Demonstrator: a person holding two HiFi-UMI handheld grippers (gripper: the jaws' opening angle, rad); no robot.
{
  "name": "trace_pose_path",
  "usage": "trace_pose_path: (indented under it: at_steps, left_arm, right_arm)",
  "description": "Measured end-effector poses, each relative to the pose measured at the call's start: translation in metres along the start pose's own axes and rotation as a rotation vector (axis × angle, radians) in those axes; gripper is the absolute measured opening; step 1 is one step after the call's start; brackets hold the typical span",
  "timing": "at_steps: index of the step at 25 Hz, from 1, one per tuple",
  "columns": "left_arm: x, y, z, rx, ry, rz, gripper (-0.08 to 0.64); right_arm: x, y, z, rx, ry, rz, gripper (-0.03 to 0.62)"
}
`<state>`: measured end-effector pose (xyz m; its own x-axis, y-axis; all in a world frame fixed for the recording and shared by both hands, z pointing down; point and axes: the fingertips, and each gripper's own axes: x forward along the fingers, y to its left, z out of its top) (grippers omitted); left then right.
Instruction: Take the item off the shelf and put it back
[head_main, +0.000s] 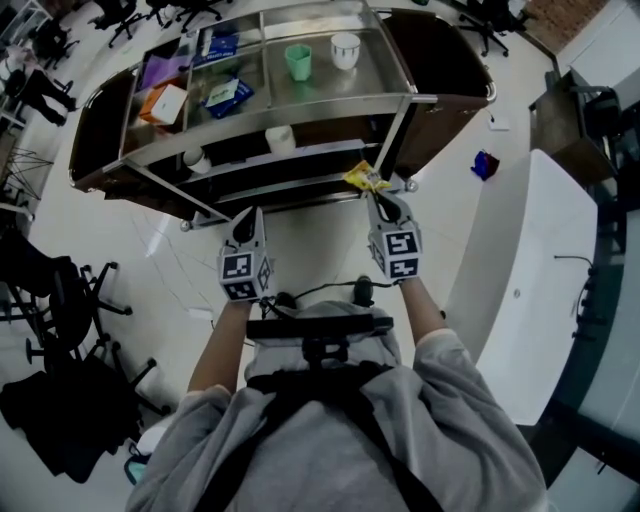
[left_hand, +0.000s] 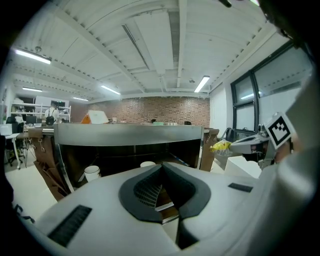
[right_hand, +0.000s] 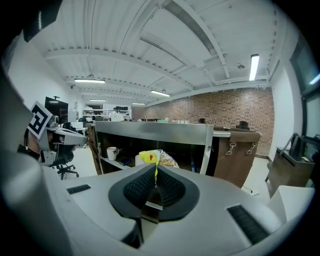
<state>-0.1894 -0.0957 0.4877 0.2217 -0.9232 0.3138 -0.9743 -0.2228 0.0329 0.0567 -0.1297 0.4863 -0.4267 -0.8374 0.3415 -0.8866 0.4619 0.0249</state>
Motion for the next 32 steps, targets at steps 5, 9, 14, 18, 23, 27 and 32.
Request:
trace_pose_path:
  at_steps: [5,9,14,18,23,27,32]
  left_arm:
    - [-0.002,0.004,0.004,0.016,-0.011,0.020,0.006]
    - [-0.003,0.003,0.007,0.038,-0.020,0.014,0.006]
    - [-0.002,0.005,0.004,0.030,-0.004,0.015,0.006]
    - [-0.001,0.007,0.001,0.021,0.001,0.019,0.006]
    - [0.004,0.006,0.000,0.017,0.008,0.021,0.006]
    - [0.013,0.006,0.000,0.019,0.017,0.018,0.006]
    - [0.028,0.007,-0.001,0.018,0.026,0.010,0.006]
  right_arm:
    - [-0.005,-0.002,-0.010,0.012,0.007,-0.010,0.011]
    - [-0.005,0.001,-0.016,0.018,0.015,-0.005,0.011]
    - [-0.001,0.003,-0.019,0.021,0.025,0.003,0.011]
    - [0.006,0.003,-0.022,0.012,0.025,0.018,0.011]
    - [0.015,0.003,-0.020,0.011,0.037,0.022,0.011]
    - [0.034,0.001,-0.020,0.003,0.048,0.031,0.011]
    - [0.062,-0.002,-0.022,-0.003,0.071,0.039,0.011]
